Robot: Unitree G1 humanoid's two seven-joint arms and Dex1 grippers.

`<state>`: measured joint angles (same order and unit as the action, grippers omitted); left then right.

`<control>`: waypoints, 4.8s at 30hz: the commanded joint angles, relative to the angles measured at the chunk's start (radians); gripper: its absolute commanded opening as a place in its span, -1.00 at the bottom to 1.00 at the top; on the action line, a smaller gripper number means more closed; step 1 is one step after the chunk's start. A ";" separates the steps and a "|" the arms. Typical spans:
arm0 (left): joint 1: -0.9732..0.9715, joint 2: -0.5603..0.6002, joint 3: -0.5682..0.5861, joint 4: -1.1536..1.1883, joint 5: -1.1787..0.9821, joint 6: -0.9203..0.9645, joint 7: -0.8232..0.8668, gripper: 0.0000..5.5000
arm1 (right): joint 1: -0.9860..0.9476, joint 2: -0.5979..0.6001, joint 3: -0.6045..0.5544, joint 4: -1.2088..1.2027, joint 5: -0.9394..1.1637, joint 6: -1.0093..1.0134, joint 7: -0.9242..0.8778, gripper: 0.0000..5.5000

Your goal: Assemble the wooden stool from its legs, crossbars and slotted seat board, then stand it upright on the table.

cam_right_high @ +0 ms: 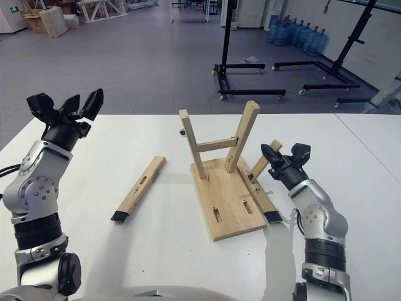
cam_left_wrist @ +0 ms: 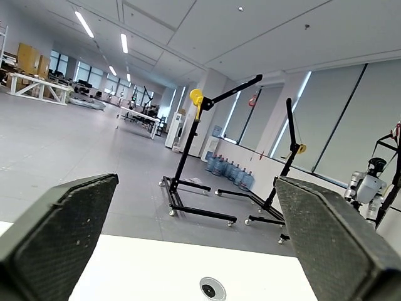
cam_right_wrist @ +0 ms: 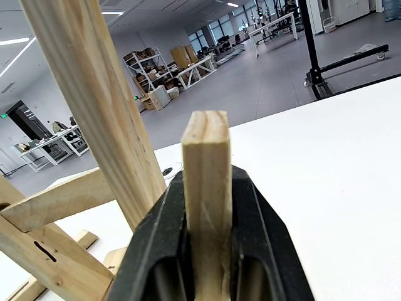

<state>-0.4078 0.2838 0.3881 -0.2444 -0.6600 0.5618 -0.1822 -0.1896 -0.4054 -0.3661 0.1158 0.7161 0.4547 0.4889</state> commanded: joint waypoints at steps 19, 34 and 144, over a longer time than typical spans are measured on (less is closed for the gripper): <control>0.023 0.001 -0.035 -0.001 0.015 -0.030 -0.004 0.66 | -0.045 0.021 0.004 0.126 -0.084 -0.079 0.050 -0.86; 0.032 0.009 -0.052 -0.010 0.032 -0.039 -0.008 0.66 | 0.015 0.013 0.014 0.106 -0.136 -0.106 0.062 -0.86; 0.019 0.002 -0.114 0.031 0.098 -0.094 -0.034 0.66 | -0.319 0.286 0.085 -0.344 -0.435 0.145 -0.902 -0.21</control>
<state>-0.3859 0.2854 0.2767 -0.2190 -0.5730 0.4670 -0.2232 -0.5085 -0.1363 -0.2820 -0.2558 0.2923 0.6143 -0.4212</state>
